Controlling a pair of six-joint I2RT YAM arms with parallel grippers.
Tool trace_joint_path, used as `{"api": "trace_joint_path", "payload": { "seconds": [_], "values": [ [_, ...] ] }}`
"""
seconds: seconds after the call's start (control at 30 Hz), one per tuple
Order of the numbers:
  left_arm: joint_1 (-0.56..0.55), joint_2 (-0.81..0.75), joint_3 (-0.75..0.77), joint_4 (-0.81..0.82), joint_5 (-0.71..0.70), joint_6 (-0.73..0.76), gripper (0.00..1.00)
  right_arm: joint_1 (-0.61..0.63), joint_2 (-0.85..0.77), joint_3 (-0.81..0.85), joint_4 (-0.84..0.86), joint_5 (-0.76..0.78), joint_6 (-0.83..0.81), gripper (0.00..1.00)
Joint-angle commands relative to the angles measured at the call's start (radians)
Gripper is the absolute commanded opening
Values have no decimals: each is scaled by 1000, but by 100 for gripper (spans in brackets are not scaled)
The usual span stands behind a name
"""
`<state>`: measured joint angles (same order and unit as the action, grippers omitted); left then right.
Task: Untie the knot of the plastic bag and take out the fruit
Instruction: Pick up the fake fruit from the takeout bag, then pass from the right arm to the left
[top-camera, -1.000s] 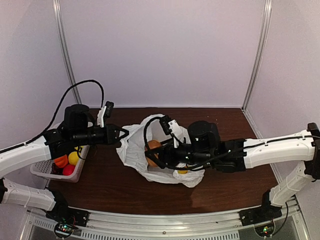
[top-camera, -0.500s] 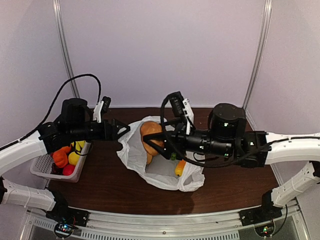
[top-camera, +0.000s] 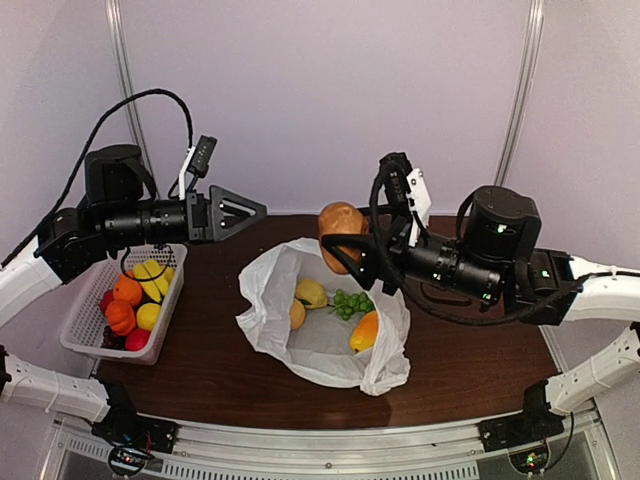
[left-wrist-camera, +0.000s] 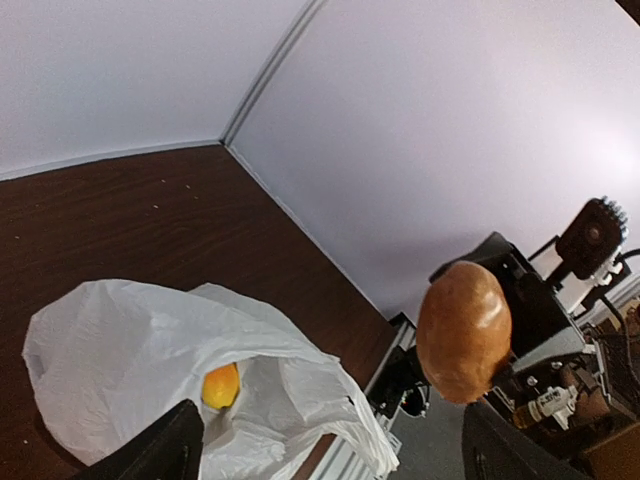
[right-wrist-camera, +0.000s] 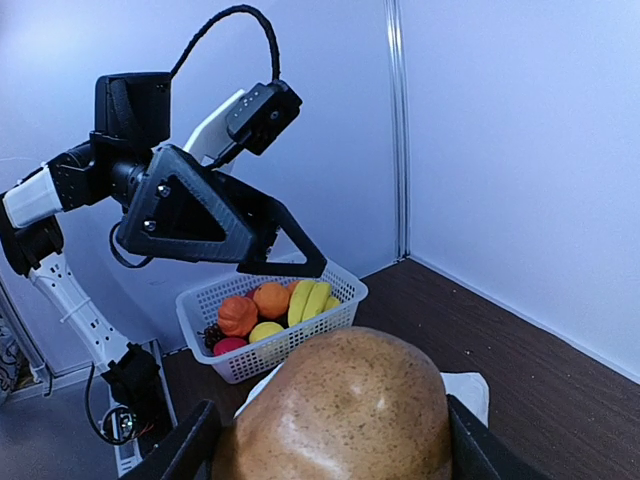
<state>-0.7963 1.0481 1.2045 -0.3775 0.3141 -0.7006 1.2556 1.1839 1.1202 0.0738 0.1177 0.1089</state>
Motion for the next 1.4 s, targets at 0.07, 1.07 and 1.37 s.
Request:
{"api": "trace_joint_path", "payload": {
  "seconds": [0.07,1.07,1.37],
  "values": [
    [-69,47,-31,196,133,-117,92,25,33,7,22,69,-91,50],
    [-156,164,-50,384,255,-215,76,121,149,107,11,140,-178,52],
    [-156,137,-80,422,250,-227,56,121,147,99,10,156,-165,61]
  ]
}}
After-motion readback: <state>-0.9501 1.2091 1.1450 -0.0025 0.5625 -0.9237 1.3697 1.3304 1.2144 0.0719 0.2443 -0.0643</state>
